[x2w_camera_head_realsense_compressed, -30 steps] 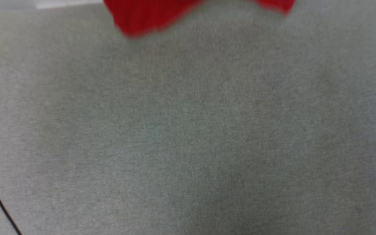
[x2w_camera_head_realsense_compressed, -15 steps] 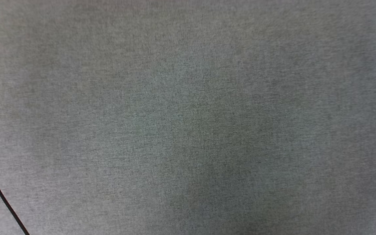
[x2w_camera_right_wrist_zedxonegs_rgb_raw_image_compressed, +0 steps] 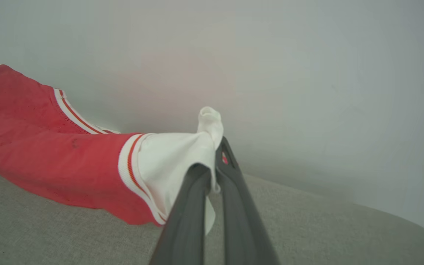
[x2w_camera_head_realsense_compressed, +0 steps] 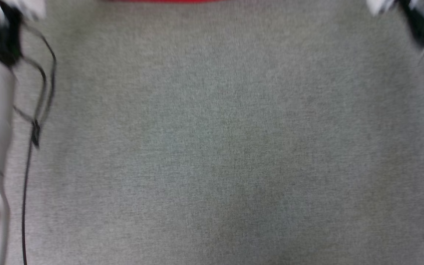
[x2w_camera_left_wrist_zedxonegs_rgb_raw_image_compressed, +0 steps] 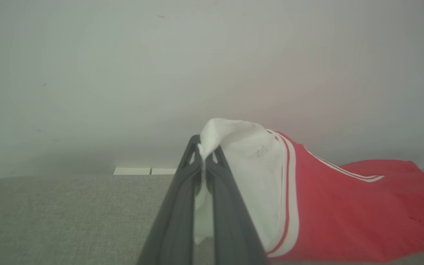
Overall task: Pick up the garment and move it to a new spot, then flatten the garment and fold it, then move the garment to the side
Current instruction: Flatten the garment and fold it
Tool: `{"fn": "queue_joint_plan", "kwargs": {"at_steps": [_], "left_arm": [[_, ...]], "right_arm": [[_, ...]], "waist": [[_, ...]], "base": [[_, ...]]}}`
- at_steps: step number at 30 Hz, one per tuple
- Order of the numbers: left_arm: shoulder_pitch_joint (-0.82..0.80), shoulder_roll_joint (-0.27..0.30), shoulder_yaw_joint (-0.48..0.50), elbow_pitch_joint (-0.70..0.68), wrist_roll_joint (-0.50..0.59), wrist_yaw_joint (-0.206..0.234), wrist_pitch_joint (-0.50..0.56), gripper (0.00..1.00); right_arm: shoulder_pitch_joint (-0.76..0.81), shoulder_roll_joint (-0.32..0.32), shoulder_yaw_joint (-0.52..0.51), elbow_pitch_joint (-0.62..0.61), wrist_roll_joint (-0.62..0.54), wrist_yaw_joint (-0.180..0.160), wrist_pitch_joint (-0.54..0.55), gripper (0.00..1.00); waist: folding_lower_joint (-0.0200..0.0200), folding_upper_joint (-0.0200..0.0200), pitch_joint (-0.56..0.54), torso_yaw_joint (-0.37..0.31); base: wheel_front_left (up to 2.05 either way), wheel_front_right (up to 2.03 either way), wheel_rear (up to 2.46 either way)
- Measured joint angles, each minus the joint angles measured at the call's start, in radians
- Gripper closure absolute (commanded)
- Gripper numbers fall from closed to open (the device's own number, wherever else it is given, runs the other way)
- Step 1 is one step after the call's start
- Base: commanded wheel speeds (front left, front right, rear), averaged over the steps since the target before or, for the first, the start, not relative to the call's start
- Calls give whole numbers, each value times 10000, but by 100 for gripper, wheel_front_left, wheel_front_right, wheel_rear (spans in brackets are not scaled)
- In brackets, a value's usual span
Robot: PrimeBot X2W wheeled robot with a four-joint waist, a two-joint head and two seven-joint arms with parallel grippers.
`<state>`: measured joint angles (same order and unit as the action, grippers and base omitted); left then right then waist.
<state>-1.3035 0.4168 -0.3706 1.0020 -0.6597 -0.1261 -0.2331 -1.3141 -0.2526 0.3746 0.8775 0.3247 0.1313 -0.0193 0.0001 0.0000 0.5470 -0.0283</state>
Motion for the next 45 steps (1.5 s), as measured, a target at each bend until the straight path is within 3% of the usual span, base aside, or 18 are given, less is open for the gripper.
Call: {"fn": "queue_joint_plan", "kwargs": {"at_steps": [9,15,21,31,40,41,43,44,45], "left_arm": [[4298,36,414,-1114,-629,-8,-268,100],[7190,10,991,-2648,-761,449,-272,100],[9874,-6,1277,-4240,-965,1191,-265,100],[14058,280,1350,-7599,-1256,2824,635,100],[15678,451,1137,-9747,-1243,3699,1275,100],[15678,456,1097,-9900,-1195,3733,1335,100],[15669,476,999,-10180,-1162,3737,1423,100],[15642,500,961,-10307,-1099,3741,1440,100],[15582,529,941,-10414,-1060,3764,1494,100]], "right_arm": [[4029,-451,610,-1066,1026,0,-186,100],[6416,-736,646,-2033,1448,0,58,100],[8688,-886,173,-3035,1793,0,385,100],[12539,-621,-1145,-4661,1634,0,1177,100],[14828,-13,-2222,-6259,704,-2,1985,100],[14920,46,-2263,-6418,677,-2,2086,91],[14987,165,-2318,-6742,650,-2,2257,53],[14978,196,-2382,-6947,610,-2,2257,0],[14954,203,-2454,-7139,608,-2,2255,0]], "waist": [[-1,1,-1788,32],[-3,1,-3114,7],[-5,0,-4274,12],[-6,1,-5505,132],[-5,1,-5570,465],[-5,1,-5553,493],[-4,1,-5509,539],[-4,1,-5478,568],[-4,1,-5445,600]], "base": [[0,0,0],[0,0,0],[0,0,0],[0,0,0],[0,0,0],[0,0,0],[0,0,0],[0,0,0],[0,0,0]]}}
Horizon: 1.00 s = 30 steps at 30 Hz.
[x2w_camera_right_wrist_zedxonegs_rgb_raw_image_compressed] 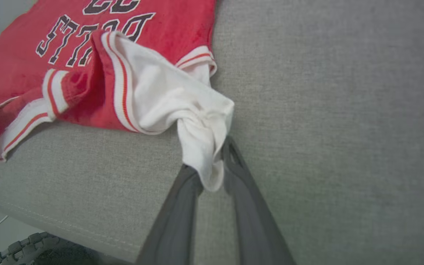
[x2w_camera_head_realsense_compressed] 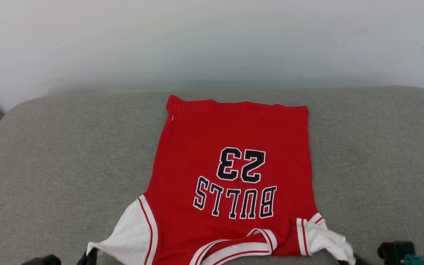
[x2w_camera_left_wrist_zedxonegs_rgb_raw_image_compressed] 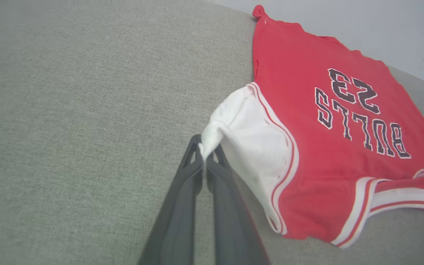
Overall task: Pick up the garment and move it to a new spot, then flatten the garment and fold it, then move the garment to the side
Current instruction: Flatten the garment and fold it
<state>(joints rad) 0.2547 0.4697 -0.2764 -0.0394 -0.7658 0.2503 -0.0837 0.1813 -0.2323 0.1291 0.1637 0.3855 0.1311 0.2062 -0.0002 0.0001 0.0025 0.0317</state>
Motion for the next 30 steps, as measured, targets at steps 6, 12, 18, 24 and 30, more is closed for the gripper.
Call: {"fn": "queue_joint_plan", "kwargs": {"at_steps": [6,12,18,24,30], "left_arm": [[-686,88,-207,-637,407,48,61,100],[-1606,-52,-387,-1012,715,-35,-109,100],[-2570,-305,-635,-1160,1011,-286,-408,100],[-3446,-531,-922,-1325,1225,-589,-646,100],[-4174,-784,-1147,-1283,1358,-915,-884,100]], "right_arm": [[-813,213,-961,-876,-291,0,-297,0],[-3086,128,-1814,-719,-874,-2,-111,0],[-6048,-548,-1971,499,-1051,-2,533,0],[-8777,-1057,-1975,2535,-711,-2,2313,0],[-11058,-1384,-1770,4449,-1035,-2,4406,0]], "waist": [[2,0,414,236],[3,0,1318,493],[5,0,2444,876],[6,0,3498,1414],[5,0,4529,2113]], "base": [[0,0,0],[0,0,0],[0,0,0],[0,0,0],[0,0,0]]}}
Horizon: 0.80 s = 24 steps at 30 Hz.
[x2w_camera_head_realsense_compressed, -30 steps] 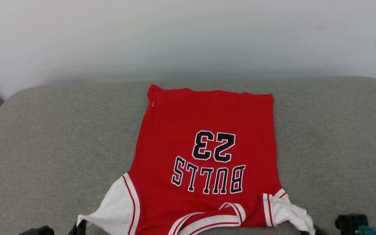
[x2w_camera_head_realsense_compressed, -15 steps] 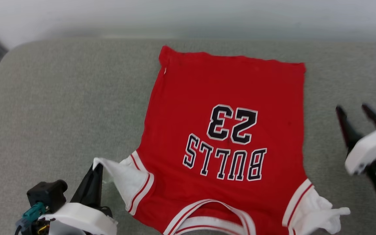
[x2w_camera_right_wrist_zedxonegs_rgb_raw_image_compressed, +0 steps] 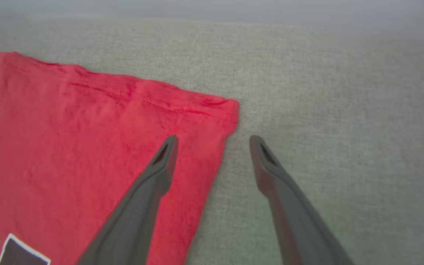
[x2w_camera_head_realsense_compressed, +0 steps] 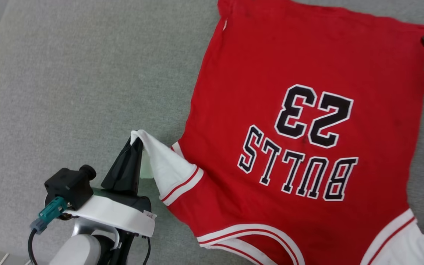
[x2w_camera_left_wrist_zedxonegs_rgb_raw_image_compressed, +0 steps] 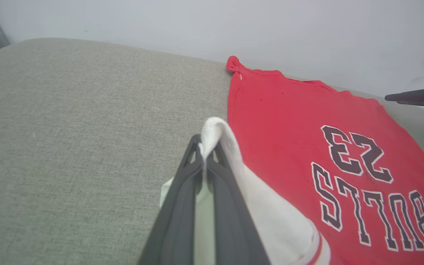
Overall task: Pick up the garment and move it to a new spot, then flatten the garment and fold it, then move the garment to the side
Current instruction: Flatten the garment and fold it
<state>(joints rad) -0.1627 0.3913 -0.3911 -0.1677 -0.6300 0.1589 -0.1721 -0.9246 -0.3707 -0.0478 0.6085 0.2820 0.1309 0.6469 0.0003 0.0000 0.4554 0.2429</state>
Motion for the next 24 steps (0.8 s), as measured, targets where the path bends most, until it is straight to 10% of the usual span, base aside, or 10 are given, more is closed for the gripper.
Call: {"fn": "queue_joint_plan", "kwargs": {"at_steps": [10,12,13,24], "left_arm": [[-369,-169,-88,456,-63,-242,-238,100],[-384,-180,-98,529,-67,-261,-247,100],[-395,-198,-102,564,-81,-268,-249,100],[-284,-217,-111,957,-247,-251,-261,100]], "right_arm": [[-1382,146,-58,1636,-265,2,1655,0],[-1498,167,-203,1879,-272,6,2040,77],[-1552,169,-247,1977,-322,8,2242,100],[-1243,-197,-255,2150,-855,10,2708,100]], "waist": [[-2,0,796,463],[-3,0,761,465],[-3,0,734,467],[-2,0,-4,504]], "base": [[0,0,0],[0,0,0],[0,0,0],[0,0,0]]}}
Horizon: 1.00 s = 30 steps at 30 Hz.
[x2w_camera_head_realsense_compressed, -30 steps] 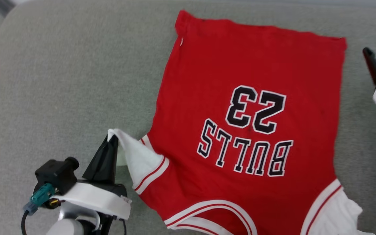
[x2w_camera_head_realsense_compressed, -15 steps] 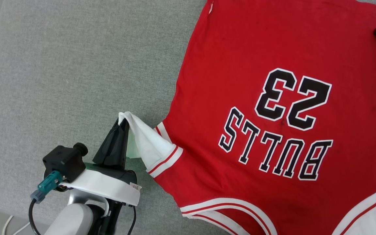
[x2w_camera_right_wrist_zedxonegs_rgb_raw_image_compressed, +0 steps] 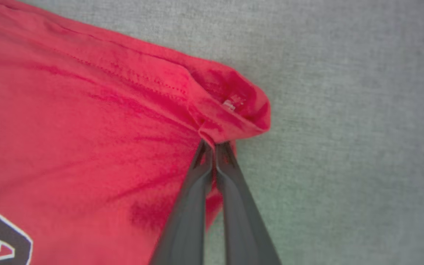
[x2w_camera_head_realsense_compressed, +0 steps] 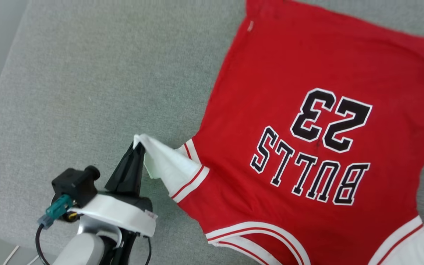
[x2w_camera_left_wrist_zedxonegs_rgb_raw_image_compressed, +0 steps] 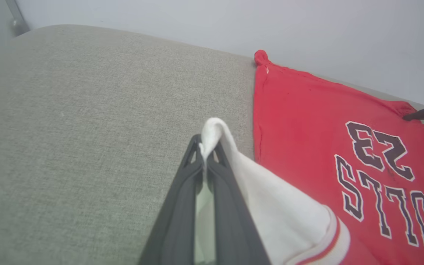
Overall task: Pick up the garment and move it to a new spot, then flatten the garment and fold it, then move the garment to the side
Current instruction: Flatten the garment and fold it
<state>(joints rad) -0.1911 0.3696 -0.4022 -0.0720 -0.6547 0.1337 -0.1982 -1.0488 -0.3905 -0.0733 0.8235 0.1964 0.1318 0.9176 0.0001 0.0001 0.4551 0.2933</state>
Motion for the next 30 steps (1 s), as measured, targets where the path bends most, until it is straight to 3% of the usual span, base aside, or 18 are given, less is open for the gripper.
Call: {"fn": "queue_joint_plan", "kwargs": {"at_steps": [8,14,18,25,30], "left_arm": [[855,295,309,293,-247,389,150,100],[1755,648,715,408,-568,765,293,100],[2257,859,959,407,-734,989,435,100],[2993,1223,1327,464,-965,1289,570,100],[3175,1267,1342,464,-991,1392,660,100]], "right_arm": [[1339,-665,1101,-1501,765,-4,-44,100],[3638,-1233,1373,-3358,1931,-6,-59,100],[5663,-1486,991,-4688,2203,-6,-98,100],[9284,-771,-290,-6746,2456,-4,-188,100],[11506,543,-1126,-7434,2405,-6,-337,100]], "waist": [[-1,0,-1280,-403],[-1,0,-2233,-1093],[-1,0,-2768,-1686],[-2,0,-3483,-2739],[-2,0,-3733,-3331]], "base": [[0,0,0],[0,0,0],[0,0,0],[0,0,0],[0,0,0]]}}
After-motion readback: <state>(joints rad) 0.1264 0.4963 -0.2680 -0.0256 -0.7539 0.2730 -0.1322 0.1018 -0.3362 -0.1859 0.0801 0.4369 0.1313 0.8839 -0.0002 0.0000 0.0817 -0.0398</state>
